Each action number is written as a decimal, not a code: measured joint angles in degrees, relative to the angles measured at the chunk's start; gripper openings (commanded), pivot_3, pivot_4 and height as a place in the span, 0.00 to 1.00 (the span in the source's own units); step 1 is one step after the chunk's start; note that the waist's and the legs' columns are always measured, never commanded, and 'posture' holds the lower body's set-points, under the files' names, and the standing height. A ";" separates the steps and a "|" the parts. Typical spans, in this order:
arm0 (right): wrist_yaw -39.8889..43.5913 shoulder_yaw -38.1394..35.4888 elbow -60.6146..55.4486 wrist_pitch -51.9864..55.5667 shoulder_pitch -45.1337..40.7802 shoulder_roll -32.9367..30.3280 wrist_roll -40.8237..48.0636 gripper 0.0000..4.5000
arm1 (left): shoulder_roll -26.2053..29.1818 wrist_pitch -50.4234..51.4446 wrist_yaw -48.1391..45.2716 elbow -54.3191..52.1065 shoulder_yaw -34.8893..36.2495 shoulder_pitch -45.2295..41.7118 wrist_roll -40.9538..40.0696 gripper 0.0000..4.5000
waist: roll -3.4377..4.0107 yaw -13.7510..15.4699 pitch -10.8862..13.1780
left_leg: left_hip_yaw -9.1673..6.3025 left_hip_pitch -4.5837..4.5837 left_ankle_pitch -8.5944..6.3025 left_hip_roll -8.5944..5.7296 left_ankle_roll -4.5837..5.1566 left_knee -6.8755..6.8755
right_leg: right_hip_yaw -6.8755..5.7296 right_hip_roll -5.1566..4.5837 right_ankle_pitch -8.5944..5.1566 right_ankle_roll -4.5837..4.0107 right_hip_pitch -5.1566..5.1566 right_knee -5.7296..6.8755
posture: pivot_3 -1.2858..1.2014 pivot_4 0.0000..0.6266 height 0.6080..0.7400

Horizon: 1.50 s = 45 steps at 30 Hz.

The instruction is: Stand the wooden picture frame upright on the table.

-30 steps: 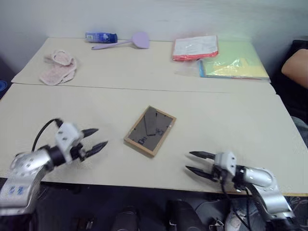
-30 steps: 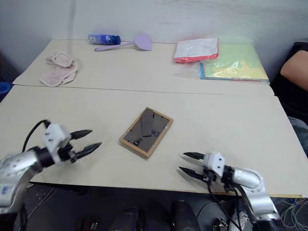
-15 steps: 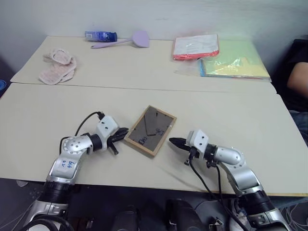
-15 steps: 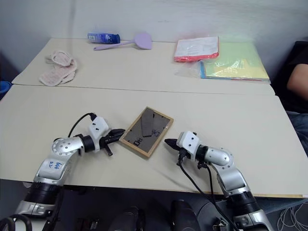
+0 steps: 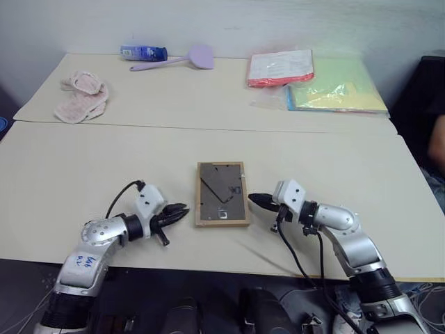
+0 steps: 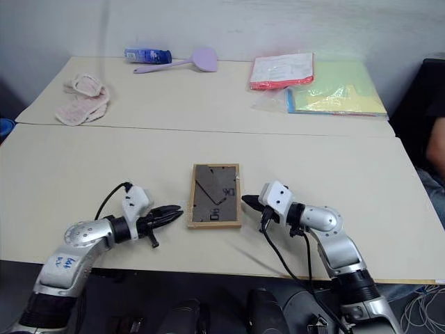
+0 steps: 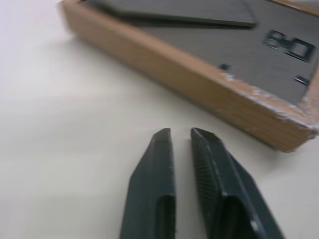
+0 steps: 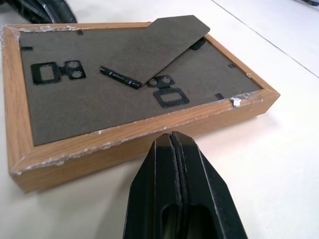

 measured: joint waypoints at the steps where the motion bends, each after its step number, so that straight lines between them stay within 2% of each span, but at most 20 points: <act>1: 0.91 -0.18 -0.52 0.70 0.02 -1.13 0.67 0.00 | 0.54 7.85 0.43 -0.67 2.55 -0.91 -4.58 0.39 | 0.00 0.01 0.00 | -0.01 0.00 0.00 0.00 0.01 0.00 | 0.00 -0.01 0.00 0.00 0.00 0.00 | 0.52 0.24 1.00; 3: 2.25 -0.45 -2.31 2.46 -0.05 -2.84 1.74 0.00 | 3.72 26.00 0.45 -0.84 6.82 -4.16 -13.91 0.52 | -0.01 0.02 0.00 | -0.08 0.00 0.01 0.00 0.00 0.01 | -0.03 0.00 0.00 0.00 0.03 0.01 | 0.52 0.24 1.00; 5: 3.10 -0.47 -3.67 4.30 0.01 -3.78 2.17 0.00 | 5.09 42.27 1.04 -0.12 9.22 -9.18 -19.74 0.68 | -0.01 0.19 0.00 | -0.17 0.01 0.01 -0.05 0.01 0.01 | -0.04 -0.01 0.00 0.00 0.10 -0.01 | 0.52 0.24 1.00; 7: 3.29 0.15 -4.66 5.89 -0.10 -4.10 2.14 0.00 | 4.87 53.30 3.37 3.02 9.66 -15.38 -21.76 0.81 | -0.03 0.39 -0.02 | -0.18 0.00 0.03 -0.09 0.04 0.03 | -0.04 0.00 0.00 0.01 0.12 -0.02 | 0.52 0.24 1.00; 9: 3.20 0.38 -4.99 6.98 -0.07 -4.11 1.99 0.00 | 5.19 58.62 5.63 5.99 8.50 -19.94 -24.30 0.95 | -0.03 0.42 -0.02 | -0.17 0.03 0.03 -0.12 0.03 0.03 | -0.02 -0.01 0.00 0.01 0.14 -0.01 | 0.52 0.24 1.00; 10: 3.10 0.63 -5.03 7.21 -0.07 -4.11 1.89 0.00 | 5.39 59.56 6.47 6.92 7.42 -21.11 -25.85 0.99 | -0.03 0.34 -0.02 | -0.17 0.03 0.03 -0.11 0.02 0.02 | -0.01 -0.01 0.00 0.01 0.13 -0.01 | 0.52 0.24 1.00; 16: 1.77 2.31 -5.87 9.26 -0.07 -3.39 1.35 0.00 | 2.88 60.09 14.63 11.54 3.17 -26.42 -31.83 0.99 | 0.04 0.80 -0.08 | -0.16 0.10 0.06 -0.13 -0.03 0.03 | 0.01 -0.02 0.00 0.01 0.17 0.01 | 0.52 0.24 1.00; 26: 0.97 2.99 -5.86 9.39 -1.03 -2.51 0.31 0.00 | -5.20 60.62 28.30 23.08 4.99 -31.77 -42.57 0.99 | 0.04 1.77 -0.14 | -0.17 0.10 0.06 -0.21 -0.02 0.08 | 0.00 -0.05 0.02 0.04 0.20 -0.01 | 0.52 0.24 1.00; 34: 0.99 2.92 -5.42 9.34 -1.22 -2.50 0.13 0.00 | -6.61 60.60 35.41 28.02 6.60 -31.25 -48.71 0.44 | 0.00 1.40 -0.12 | -0.16 0.07 0.09 -0.17 -0.08 0.09 | -0.03 0.01 0.02 0.04 0.16 -0.04 | 0.52 0.24 1.00; 36: 1.06 2.30 -5.18 9.50 -0.85 -2.55 0.41 0.00 | -6.60 60.71 35.45 28.03 7.77 -30.85 -51.54 0.33 | -0.01 1.37 -0.11 | -0.16 0.06 0.10 -0.15 -0.10 0.09 | -0.04 0.02 0.02 0.04 0.16 -0.03 | 0.52 0.24 1.00; 37: 1.33 1.85 -5.17 9.98 -0.62 -2.44 1.65 0.04 | -6.63 60.70 35.56 27.77 8.39 -30.44 -52.59 0.29 | -0.01 1.37 -0.12 | -0.16 0.07 0.11 -0.15 -0.11 0.09 | -0.03 0.02 0.02 0.04 0.16 -0.04 | 0.52 0.24 1.00; 40: 3.45 -0.95 -5.95 12.90 -0.41 -1.93 7.73 0.19 | -7.68 59.96 35.65 26.32 11.42 -28.18 -52.92 0.28 | -0.01 1.15 -0.11 | -0.14 0.07 0.12 -0.13 -0.14 0.08 | -0.02 0.06 0.02 0.04 0.13 -0.01 | 0.52 0.24 1.00; 43: 6.40 -3.59 -7.32 16.11 -2.36 -1.91 14.57 0.42 | -7.56 54.14 31.31 18.84 11.54 -23.19 -50.48 0.28 | -0.03 0.80 -0.10 | -0.14 0.07 0.12 -0.08 -0.20 0.07 | -0.02 0.11 0.02 0.03 0.12 -0.05 | 0.52 0.24 1.00; 45: 6.99 -5.15 -7.74 19.19 -4.66 -1.83 18.07 0.57 | -5.44 48.97 26.56 14.27 9.59 -20.77 -47.32 0.28 | -0.05 0.71 -0.09 | -0.14 0.08 0.15 -0.07 -0.24 0.08 | -0.01 0.13 0.01 0.01 0.11 -0.16 | 0.52 0.24 1.00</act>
